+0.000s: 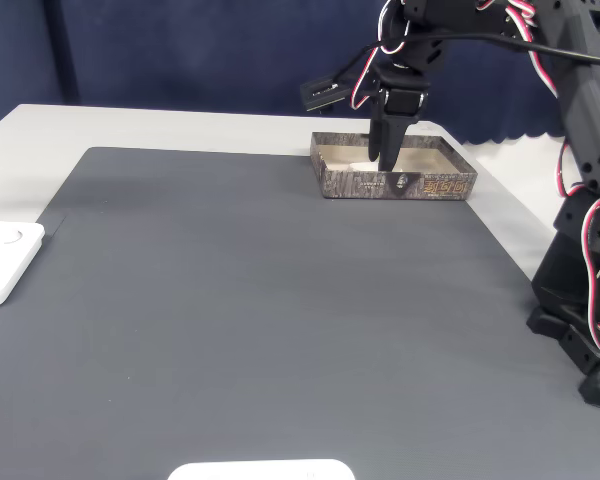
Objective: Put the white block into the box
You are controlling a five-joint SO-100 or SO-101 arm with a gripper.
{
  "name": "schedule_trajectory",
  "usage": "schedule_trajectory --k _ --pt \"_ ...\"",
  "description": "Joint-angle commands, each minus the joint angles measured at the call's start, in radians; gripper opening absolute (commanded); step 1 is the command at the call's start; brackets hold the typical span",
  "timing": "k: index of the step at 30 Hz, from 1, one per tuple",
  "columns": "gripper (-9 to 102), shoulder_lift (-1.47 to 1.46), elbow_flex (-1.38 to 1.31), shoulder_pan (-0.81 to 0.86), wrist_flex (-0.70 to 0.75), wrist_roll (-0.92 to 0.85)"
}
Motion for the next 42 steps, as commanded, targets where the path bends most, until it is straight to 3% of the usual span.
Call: schedule_trajectory --k 1,13,29,35,42 --pt "30 0.089 -0.023 -0.023 -0.017 -0.005" --pt "31 0.333 0.064 -0.020 0.032 -0.038" --pt "25 0.934 0.655 -0.129 0.021 -0.265" --pt "26 1.170 0.857 -0.245 -0.011 -0.446" --pt "21 1.437 1.161 -0.434 -0.055 -0.778"
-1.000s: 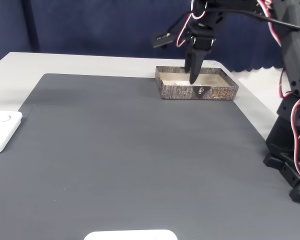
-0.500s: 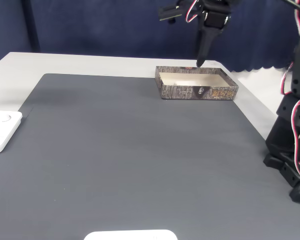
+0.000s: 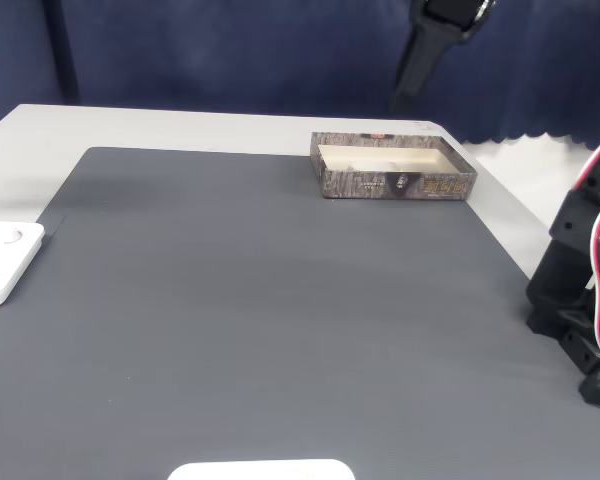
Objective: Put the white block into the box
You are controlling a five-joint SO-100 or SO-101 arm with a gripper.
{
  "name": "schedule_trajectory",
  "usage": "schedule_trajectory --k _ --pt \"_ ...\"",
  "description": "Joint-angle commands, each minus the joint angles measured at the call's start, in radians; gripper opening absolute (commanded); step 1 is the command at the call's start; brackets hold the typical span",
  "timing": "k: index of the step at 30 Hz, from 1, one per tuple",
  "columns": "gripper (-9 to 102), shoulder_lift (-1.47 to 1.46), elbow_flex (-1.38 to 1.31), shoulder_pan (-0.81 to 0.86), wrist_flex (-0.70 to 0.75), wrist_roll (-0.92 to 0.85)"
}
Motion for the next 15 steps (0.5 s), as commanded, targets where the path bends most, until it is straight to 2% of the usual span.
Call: schedule_trajectory --k 1,5,10,15 --pt "20 0.189 0.124 -0.138 -0.046 -0.192" --pt "17 0.307 0.250 -0.268 -0.084 -0.278" --pt "3 0.414 0.382 -0.453 -0.084 -0.428" --pt "-2 0.474 0.445 -0.597 -0.086 -0.499"
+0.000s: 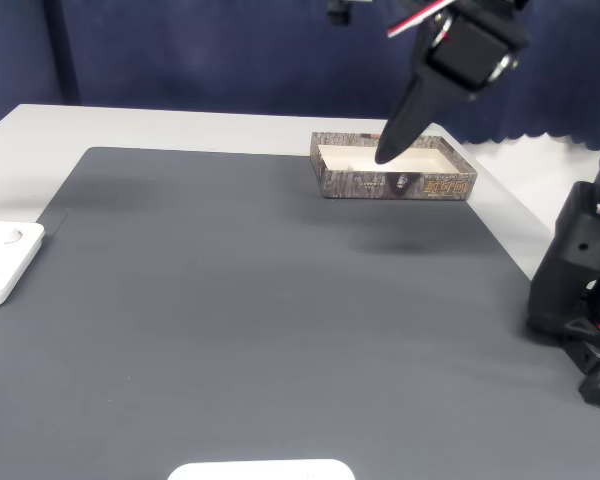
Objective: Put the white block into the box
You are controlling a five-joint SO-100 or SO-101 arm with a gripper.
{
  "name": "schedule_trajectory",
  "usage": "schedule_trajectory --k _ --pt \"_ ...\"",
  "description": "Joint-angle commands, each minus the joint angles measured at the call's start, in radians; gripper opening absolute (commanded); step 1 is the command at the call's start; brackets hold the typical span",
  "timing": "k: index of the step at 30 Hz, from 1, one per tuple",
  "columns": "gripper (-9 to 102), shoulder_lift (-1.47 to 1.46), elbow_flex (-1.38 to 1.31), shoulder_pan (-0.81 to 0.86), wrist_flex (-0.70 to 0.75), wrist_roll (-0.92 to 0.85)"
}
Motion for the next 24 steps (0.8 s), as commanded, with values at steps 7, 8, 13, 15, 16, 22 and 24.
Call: schedule_trajectory --k 7,8,13,15,16,22,24 --pt "-2 0.095 0.098 -0.334 -0.083 -0.121" --pt "-2 0.106 0.117 -0.367 -0.092 -0.130" --pt "-2 0.190 0.244 -0.500 -0.115 -0.141" --pt "-2 0.239 0.302 -0.528 -0.115 -0.141" --pt "-2 0.268 0.333 -0.540 -0.115 -0.143" --pt "-2 0.471 0.502 -0.551 -0.120 -0.173" --pt "-2 0.525 0.543 -0.545 -0.120 -0.175"
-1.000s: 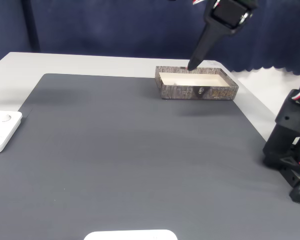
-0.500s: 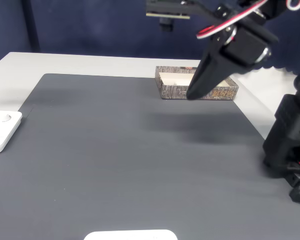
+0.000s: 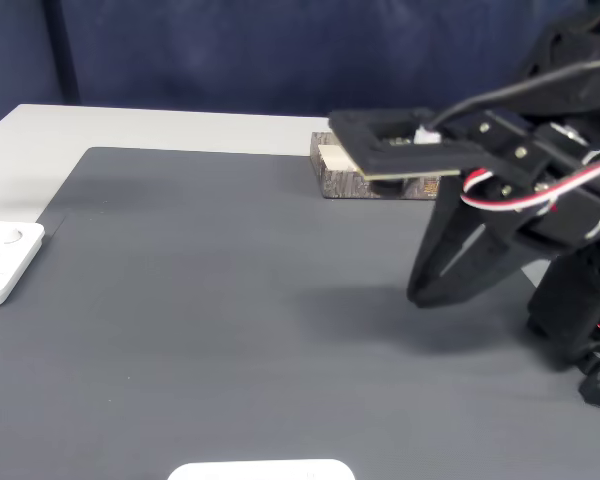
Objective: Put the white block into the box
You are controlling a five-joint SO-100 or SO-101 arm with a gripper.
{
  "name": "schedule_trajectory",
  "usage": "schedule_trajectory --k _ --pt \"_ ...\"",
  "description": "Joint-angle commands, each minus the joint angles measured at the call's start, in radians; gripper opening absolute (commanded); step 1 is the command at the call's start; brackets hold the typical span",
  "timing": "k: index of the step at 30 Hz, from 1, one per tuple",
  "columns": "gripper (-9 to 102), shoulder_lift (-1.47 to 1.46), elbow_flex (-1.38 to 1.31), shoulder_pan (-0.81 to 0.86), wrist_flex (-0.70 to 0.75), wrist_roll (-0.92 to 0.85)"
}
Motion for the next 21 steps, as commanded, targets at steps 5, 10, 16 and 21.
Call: schedule_trajectory --k 5,10,16,21 --pt "-2 0.244 0.156 0.020 -0.018 -0.015" --pt "-2 0.347 0.216 0.069 0.000 -0.009" --pt "-2 0.434 0.258 0.124 0.020 -0.014" --pt "-2 0.486 0.284 0.146 0.008 -0.038"
